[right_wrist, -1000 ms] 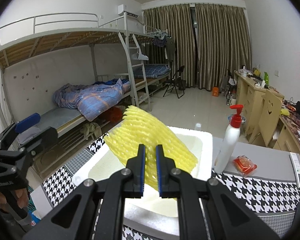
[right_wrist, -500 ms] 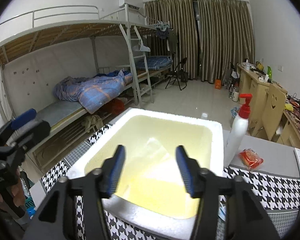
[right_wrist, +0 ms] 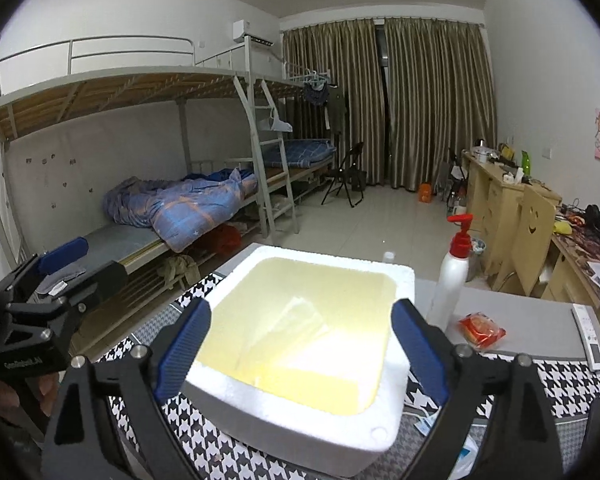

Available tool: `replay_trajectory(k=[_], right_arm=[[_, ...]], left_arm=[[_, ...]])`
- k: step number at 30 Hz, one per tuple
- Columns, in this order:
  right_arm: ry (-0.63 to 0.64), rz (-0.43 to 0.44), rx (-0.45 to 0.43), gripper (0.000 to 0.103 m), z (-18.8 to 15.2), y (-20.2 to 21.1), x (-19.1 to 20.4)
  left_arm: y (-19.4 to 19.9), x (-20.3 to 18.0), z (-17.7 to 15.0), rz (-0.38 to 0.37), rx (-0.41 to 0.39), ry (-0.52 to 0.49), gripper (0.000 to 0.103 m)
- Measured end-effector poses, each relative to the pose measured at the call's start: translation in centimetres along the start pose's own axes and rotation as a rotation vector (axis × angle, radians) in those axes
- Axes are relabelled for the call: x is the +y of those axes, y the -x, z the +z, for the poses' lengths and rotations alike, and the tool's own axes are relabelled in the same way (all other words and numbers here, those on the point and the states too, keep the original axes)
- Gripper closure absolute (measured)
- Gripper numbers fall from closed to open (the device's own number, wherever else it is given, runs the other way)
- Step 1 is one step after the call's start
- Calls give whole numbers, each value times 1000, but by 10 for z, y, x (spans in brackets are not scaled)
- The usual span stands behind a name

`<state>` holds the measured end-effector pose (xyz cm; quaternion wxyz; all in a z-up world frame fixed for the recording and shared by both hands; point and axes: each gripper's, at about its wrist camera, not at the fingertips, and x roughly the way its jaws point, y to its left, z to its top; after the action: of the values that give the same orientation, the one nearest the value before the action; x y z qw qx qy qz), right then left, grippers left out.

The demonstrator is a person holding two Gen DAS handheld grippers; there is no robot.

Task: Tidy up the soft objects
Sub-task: 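Withdraw both grippers from the foam box back over the table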

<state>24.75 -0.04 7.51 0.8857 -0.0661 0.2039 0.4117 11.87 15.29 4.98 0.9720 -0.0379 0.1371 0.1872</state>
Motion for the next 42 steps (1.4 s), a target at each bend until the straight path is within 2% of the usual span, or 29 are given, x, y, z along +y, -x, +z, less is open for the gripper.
replay_trajectory(k=[15, 25, 42], right_arm=[[-18, -20, -21, 8, -9, 30, -6], [-22, -94, -39, 8, -20, 53, -12], [-38, -202, -51, 8, -45, 87, -34]], left_arm=[[27, -18, 2, -35, -33, -20, 1], [37, -33, -1, -74, -37, -34, 1], [42, -71, -13, -195, -15, -67, 1]])
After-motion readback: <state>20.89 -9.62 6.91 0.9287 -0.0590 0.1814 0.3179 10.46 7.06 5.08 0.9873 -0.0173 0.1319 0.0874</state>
